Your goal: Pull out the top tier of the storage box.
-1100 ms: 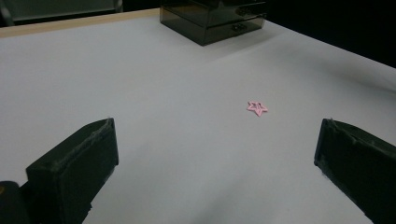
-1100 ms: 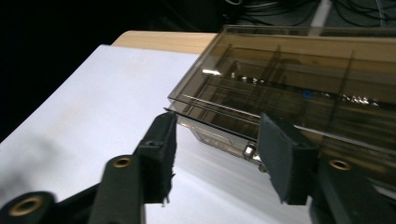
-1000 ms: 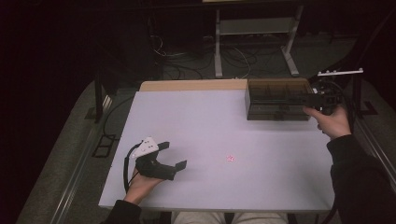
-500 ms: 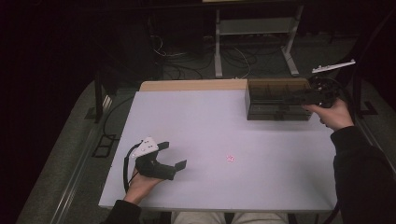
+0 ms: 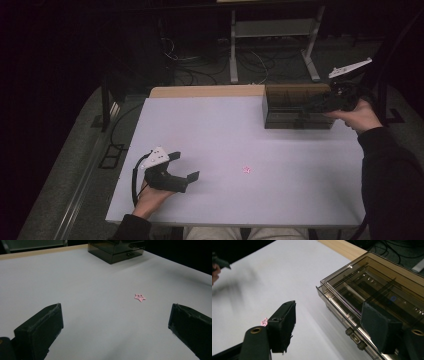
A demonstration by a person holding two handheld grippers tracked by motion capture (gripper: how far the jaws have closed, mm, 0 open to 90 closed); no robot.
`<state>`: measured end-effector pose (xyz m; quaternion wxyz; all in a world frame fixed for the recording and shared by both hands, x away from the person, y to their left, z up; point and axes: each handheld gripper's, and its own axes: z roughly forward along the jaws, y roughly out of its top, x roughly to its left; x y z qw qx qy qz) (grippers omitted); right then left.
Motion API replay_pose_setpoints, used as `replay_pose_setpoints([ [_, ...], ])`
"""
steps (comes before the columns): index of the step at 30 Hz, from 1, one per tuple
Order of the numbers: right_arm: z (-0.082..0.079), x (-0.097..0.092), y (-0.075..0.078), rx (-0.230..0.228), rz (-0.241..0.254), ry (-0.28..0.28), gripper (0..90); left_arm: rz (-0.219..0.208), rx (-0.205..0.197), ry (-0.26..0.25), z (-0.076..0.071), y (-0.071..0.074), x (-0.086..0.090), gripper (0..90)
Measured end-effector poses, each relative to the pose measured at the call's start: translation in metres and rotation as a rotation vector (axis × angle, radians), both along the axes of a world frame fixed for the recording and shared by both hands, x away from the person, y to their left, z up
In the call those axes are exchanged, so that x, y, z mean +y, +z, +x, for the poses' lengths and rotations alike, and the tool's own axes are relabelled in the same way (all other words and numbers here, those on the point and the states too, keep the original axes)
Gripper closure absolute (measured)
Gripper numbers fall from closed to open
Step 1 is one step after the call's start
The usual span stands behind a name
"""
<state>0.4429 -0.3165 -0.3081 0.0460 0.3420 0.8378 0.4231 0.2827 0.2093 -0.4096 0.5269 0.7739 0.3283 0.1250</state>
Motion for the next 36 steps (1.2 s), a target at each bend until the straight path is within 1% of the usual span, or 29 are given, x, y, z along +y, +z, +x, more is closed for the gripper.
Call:
replay_pose_setpoints([
  [2, 0.000, 0.001, 0.001, -0.020, -0.021, 0.025, 28.1, 0.001, 0.000, 0.001, 0.000, 0.000, 0.000, 0.0],
  [7, 0.000, 0.005, -0.001, -0.062, -0.102, 0.110, 29.3, 0.001, -0.001, 0.002, -0.001, 0.000, 0.000, 0.0],
  [8, 0.001, 0.006, -0.002, -0.068, -0.128, 0.129, 30.0, 0.001, -0.001, 0.003, -0.001, 0.000, 0.000, 0.0],
  [9, 0.001, 0.006, -0.002, -0.068, -0.128, 0.129, 30.0, 0.001, -0.001, 0.002, -0.001, 0.000, 0.000, 0.0],
  [11, 0.002, 0.006, -0.004, -0.080, -0.148, 0.152, 31.3, 0.001, -0.001, 0.002, -0.001, 0.000, 0.000, 0.0],
  [16, 0.006, 0.006, -0.007, -0.098, -0.191, 0.174, 31.5, 0.001, 0.000, 0.003, -0.001, 0.000, 0.000, 0.0],
  [19, 0.011, 0.006, -0.008, -0.117, -0.220, 0.185, 31.4, 0.001, 0.000, 0.002, -0.001, 0.000, 0.000, 0.0],
  [23, 0.014, 0.005, -0.008, -0.113, -0.229, 0.184, 31.5, 0.002, -0.001, 0.002, -0.001, 0.000, 0.000, 0.0],
  [26, 0.017, 0.006, -0.009, -0.118, -0.251, 0.193, 32.8, 0.002, -0.002, 0.002, -0.001, 0.000, 0.000, 0.0],
  [27, 0.018, 0.006, -0.010, -0.112, -0.250, 0.198, 33.4, 0.002, -0.002, 0.002, -0.001, 0.000, 0.000, 0.0],
  [28, 0.020, 0.006, -0.012, -0.095, -0.256, 0.206, 33.1, 0.002, -0.002, 0.001, -0.001, 0.000, 0.000, 0.0],
  [29, 0.020, 0.006, -0.012, -0.095, -0.256, 0.206, 33.1, 0.001, -0.001, 0.002, -0.001, 0.000, 0.000, 0.0],
  [32, 0.021, 0.008, -0.013, -0.092, -0.302, 0.212, 35.2, 0.003, -0.002, 0.001, -0.001, 0.000, 0.000, 0.0],
  [35, 0.022, 0.009, -0.014, -0.101, -0.322, 0.221, 36.6, 0.005, -0.001, 0.003, -0.001, 0.000, 0.000, 0.0],
  [36, 0.021, 0.010, -0.015, -0.109, -0.344, 0.226, 39.8, 0.007, -0.001, 0.002, -0.001, 0.000, 0.000, 0.0],
])
